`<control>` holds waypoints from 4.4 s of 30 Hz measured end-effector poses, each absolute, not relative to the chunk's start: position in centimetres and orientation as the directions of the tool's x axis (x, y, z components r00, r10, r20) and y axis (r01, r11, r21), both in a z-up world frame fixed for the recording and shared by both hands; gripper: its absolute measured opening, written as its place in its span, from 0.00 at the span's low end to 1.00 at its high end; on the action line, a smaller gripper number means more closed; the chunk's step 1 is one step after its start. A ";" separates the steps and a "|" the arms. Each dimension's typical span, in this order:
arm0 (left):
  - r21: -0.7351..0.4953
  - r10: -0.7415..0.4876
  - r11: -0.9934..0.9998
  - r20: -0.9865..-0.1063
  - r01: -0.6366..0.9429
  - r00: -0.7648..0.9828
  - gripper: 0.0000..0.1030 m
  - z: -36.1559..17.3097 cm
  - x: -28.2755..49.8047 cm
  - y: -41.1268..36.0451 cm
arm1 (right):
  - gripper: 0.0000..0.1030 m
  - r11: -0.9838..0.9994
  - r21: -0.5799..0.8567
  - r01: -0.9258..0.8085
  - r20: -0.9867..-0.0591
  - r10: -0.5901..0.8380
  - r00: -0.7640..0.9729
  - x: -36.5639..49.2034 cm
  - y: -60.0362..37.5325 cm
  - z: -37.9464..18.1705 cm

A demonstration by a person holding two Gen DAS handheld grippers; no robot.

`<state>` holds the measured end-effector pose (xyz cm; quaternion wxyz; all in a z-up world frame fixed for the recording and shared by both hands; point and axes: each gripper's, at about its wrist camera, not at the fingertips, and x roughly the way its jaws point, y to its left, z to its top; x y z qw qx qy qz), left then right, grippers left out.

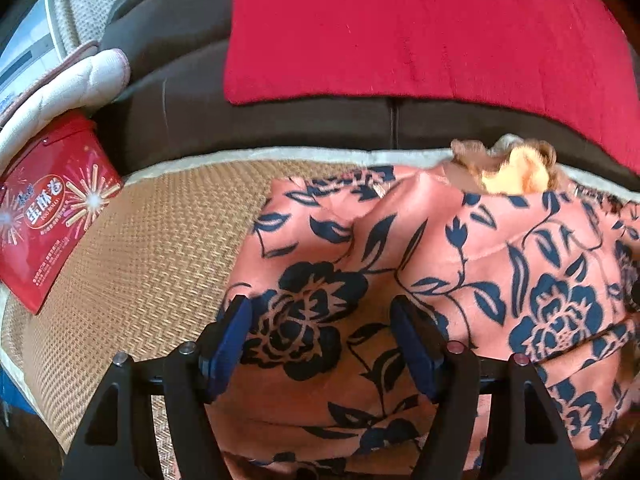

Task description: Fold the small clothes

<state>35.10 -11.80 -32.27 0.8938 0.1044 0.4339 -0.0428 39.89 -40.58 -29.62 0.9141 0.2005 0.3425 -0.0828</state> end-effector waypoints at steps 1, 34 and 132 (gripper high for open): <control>0.153 0.017 0.975 -0.778 0.163 0.628 0.70 -32.0 35.0 -11.7 | 0.13 0.908 0.305 0.288 -0.654 -0.021 0.757 39.6 -40.6 -29.4; 0.170 -0.036 0.966 -0.661 0.196 0.749 0.72 -29.2 33.2 -12.0 | 0.13 0.914 0.332 0.232 -0.648 0.042 0.761 41.2 -38.7 -30.3; 0.106 -0.042 0.977 -0.753 0.184 0.657 1.00 -36.7 46.0 -12.5 | 0.63 0.894 0.334 0.297 -0.582 -0.052 0.811 45.8 -44.5 -31.2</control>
